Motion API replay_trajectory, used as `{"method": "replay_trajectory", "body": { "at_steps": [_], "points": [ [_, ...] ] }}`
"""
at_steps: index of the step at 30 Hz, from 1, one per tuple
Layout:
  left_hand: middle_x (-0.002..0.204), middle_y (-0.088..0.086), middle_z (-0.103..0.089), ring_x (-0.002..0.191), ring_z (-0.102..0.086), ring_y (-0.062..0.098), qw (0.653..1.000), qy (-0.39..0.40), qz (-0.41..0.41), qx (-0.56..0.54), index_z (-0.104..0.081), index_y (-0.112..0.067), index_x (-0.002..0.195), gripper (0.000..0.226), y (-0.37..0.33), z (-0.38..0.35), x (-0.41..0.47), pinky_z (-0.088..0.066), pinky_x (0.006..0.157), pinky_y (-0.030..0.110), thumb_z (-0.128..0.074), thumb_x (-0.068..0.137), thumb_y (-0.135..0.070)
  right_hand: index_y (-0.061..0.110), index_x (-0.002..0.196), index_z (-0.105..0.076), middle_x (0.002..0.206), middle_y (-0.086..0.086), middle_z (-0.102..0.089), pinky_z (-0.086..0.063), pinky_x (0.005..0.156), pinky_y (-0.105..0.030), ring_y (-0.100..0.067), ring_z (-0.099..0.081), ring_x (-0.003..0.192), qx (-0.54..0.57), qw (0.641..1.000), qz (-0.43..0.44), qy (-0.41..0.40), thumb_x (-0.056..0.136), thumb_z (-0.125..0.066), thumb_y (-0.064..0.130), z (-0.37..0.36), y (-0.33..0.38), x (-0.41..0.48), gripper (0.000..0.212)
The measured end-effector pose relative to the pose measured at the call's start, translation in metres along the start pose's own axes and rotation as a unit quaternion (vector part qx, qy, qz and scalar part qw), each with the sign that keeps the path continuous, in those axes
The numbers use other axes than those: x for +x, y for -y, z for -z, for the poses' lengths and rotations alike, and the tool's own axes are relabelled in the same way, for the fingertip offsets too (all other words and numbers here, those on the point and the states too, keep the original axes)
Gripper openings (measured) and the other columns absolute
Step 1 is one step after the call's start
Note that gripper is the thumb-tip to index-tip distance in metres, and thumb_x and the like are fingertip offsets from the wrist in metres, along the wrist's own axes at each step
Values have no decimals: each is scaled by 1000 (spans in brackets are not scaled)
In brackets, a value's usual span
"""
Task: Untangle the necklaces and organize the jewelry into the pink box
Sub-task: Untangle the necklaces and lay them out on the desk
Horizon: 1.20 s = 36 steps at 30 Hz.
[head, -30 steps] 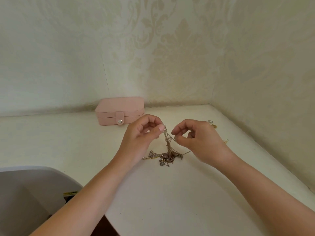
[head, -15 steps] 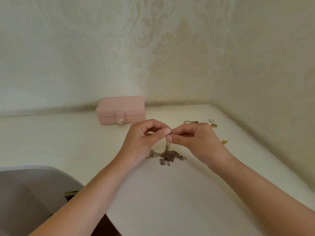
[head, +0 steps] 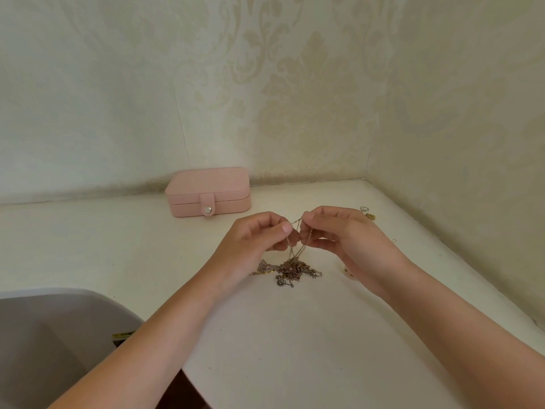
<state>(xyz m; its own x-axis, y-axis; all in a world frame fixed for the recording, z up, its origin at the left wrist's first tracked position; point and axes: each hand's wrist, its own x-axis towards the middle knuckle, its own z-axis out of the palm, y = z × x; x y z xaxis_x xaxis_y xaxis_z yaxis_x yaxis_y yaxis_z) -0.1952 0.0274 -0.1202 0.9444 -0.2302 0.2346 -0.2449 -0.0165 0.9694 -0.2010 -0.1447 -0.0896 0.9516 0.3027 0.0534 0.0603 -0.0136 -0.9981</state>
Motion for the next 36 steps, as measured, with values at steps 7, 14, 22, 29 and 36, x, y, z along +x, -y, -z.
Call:
{"method": "replay_trajectory", "body": {
  "at_steps": [7,14,22,29,36],
  "points": [
    [68,0,-59,78,-64,18,992,-24,13,-120,-56,-14,66,27,0,4,3,-53,75,27,-57,86,-31,13,73,-71,70,-3,-58,-49,84,-31,-12,-53,61,17,1000,-10,11,87,-62,22,4,-1,2,18],
    [55,-2,-44,56,-52,13,980,-45,18,-194,-51,-13,64,28,-6,4,5,-54,64,26,-57,85,-31,8,94,-74,72,2,-63,-52,74,-18,-11,-55,65,-19,1000,-10,8,85,-66,17,7,-3,5,15],
    [50,-8,-29,40,-22,3,990,15,54,-132,-69,-20,76,20,-12,6,-1,-20,36,13,-54,82,-31,23,106,-69,103,9,-72,-46,90,-19,-2,-64,99,-111,991,-26,71,78,-72,32,1,-3,0,30],
    [47,-7,-33,37,-24,4,988,24,62,-143,-74,-17,69,24,-14,5,-2,-23,38,14,-63,85,-30,9,69,-58,65,0,-61,-52,79,-26,-7,-56,67,-109,993,13,36,86,-64,21,1,4,-2,22],
    [41,-5,-27,35,-25,7,950,-25,84,-301,-40,-18,38,50,-19,11,1,-24,38,18,-48,79,-44,16,53,-41,50,2,-43,-50,82,-34,-10,-44,46,37,984,54,-166,88,-62,17,20,7,9,41]
  ]
}}
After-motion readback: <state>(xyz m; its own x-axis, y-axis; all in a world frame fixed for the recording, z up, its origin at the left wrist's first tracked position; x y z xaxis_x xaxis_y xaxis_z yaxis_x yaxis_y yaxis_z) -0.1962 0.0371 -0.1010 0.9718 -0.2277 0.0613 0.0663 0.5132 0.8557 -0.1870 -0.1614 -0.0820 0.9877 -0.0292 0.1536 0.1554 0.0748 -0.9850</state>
